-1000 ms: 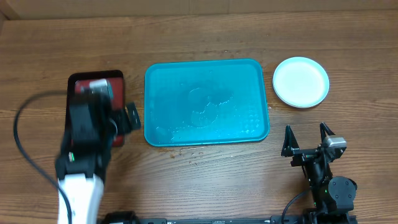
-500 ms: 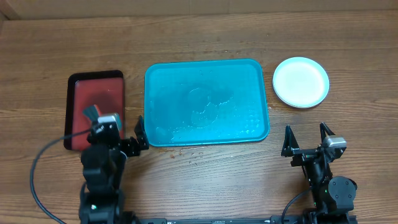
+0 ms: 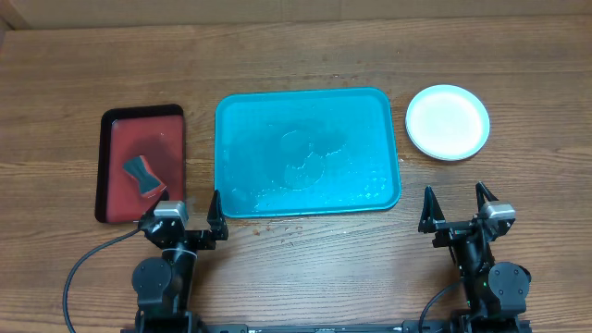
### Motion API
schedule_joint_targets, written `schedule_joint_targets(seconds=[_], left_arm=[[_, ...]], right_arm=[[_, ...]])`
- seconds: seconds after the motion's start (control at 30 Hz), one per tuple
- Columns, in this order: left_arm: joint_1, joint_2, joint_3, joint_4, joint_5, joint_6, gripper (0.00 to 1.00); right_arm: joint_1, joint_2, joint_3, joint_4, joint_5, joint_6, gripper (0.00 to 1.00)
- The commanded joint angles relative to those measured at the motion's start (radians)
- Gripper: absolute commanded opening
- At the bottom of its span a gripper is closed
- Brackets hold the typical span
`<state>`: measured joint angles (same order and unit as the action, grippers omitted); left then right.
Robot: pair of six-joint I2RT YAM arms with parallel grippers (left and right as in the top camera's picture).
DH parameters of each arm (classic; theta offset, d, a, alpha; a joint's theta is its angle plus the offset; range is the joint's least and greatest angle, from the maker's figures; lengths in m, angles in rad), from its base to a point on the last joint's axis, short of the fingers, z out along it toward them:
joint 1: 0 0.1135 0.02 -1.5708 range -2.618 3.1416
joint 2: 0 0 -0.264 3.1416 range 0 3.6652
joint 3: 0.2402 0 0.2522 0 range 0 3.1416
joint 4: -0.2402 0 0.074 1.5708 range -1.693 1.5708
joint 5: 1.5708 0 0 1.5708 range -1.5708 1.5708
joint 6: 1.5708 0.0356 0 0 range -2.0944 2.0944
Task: Clean dirty plates on tray and stack at the side
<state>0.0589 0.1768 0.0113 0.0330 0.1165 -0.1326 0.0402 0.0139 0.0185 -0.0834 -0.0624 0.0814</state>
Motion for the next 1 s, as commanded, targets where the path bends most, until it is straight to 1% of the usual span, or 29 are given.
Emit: schedule_joint_targets(seconds=[0.0,0.07,0.13,0.17,0.97], left_arm=[[-0.002,-0.082,-0.006,-0.037,-0.008,0.04,1.0],[-0.002,-0.138,-0.006,-0.11,-0.037,0.061,1.0],[-0.002,-0.178,-0.006,-0.105,-0.05,0.063,1.0],[0.001,-0.173,-0.006,-0.106,-0.057,0.081,1.0],[-0.001,-0.172,-0.006,-0.109,-0.068,0.081,1.0]], right_arm=[[0.005,-0.011,-0.01,0.003,0.009,-0.003,1.0],[0.005,-0.011,-0.01,0.003,0.009,-0.003,1.0],[0.005,-0.011,-0.01,0.003,0.009,-0.003,1.0],[0.005,-0.011,-0.01,0.003,0.009,-0.003,1.0],[0.005,-0.011,-0.01,0.003,0.009,-0.003,1.0]])
